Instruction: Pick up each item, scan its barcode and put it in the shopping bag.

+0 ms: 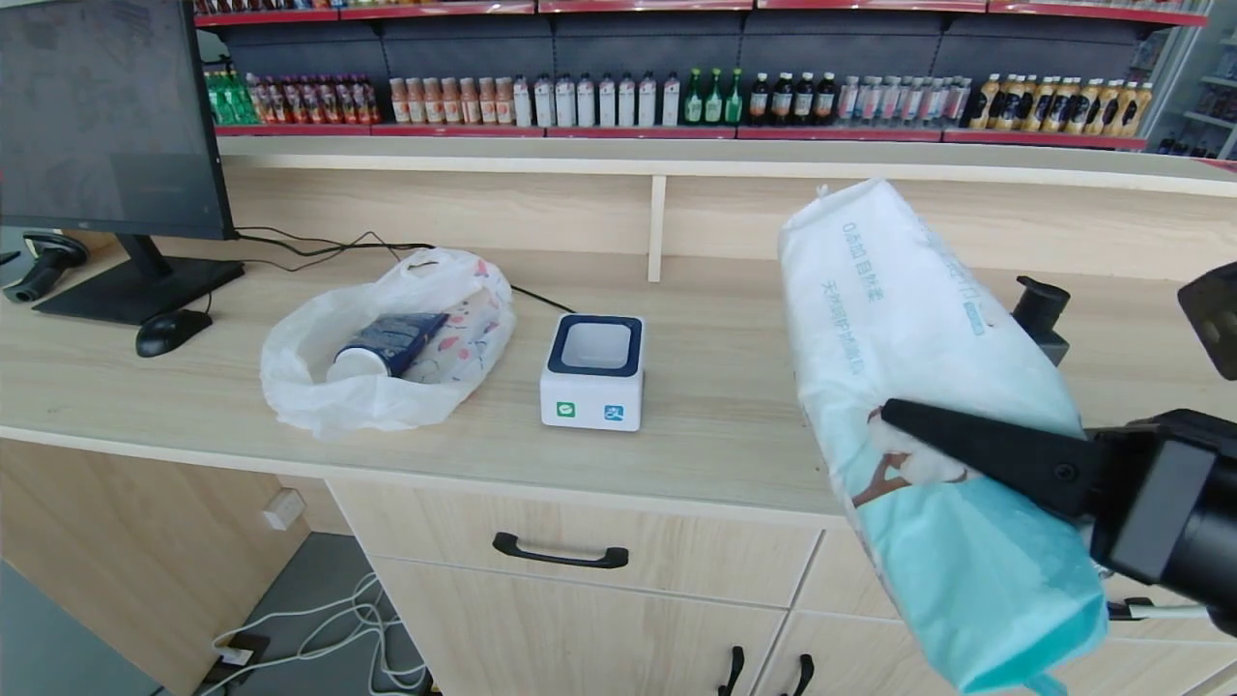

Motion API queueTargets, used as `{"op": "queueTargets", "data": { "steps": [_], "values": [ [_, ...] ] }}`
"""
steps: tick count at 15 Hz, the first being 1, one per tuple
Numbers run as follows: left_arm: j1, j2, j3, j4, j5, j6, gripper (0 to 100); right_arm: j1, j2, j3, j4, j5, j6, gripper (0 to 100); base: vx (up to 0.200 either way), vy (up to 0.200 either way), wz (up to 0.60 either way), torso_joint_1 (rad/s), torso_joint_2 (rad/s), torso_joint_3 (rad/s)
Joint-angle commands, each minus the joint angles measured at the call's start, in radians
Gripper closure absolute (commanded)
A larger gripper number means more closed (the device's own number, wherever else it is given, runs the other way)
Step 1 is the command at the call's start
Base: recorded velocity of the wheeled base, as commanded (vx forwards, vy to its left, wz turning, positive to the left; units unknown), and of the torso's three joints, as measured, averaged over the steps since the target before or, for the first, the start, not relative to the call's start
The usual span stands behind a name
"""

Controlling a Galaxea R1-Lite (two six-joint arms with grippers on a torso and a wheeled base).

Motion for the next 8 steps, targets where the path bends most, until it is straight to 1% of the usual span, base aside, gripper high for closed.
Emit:
{"op": "queueTargets", "data": {
  "steps": [1, 2, 3, 4, 5, 7, 8],
  "values": [
    [0.000, 0.000, 0.000, 0.000, 0.000, 0.000, 0, 0.007, 0.042, 0.107, -0.155, 0.116, 0.201, 100, 0.000, 0.000, 0.00, 0.000, 0.00, 0.000],
    [0.000, 0.000, 0.000, 0.000, 0.000, 0.000, 0, 0.007, 0.050, 0.112, -0.178, 0.119, 0.256, 100, 0.000, 0.000, 0.00, 0.000, 0.00, 0.000],
    [0.000, 0.000, 0.000, 0.000, 0.000, 0.000, 0, 0.019, 0.061, 0.113, -0.227, 0.123, 0.397, 100, 0.000, 0.000, 0.00, 0.000, 0.00, 0.000],
    [0.000, 0.000, 0.000, 0.000, 0.000, 0.000, 0, 0.021, 0.076, 0.102, -0.231, 0.125, 0.481, 100, 0.000, 0.000, 0.00, 0.000, 0.00, 0.000],
    [0.000, 0.000, 0.000, 0.000, 0.000, 0.000, 0, 0.021, 0.085, 0.093, -0.235, 0.125, 0.518, 100, 0.000, 0.000, 0.00, 0.000, 0.00, 0.000],
    [0.000, 0.000, 0.000, 0.000, 0.000, 0.000, 0, 0.021, 0.144, 0.040, -0.260, 0.125, 0.753, 100, 0.000, 0.000, 0.00, 0.000, 0.00, 0.000],
    [0.000, 0.000, 0.000, 0.000, 0.000, 0.000, 0, 0.021, 0.168, 0.037, -0.273, 0.126, 0.825, 100, 0.000, 0.000, 0.00, 0.000, 0.00, 0.000]
  ]
}}
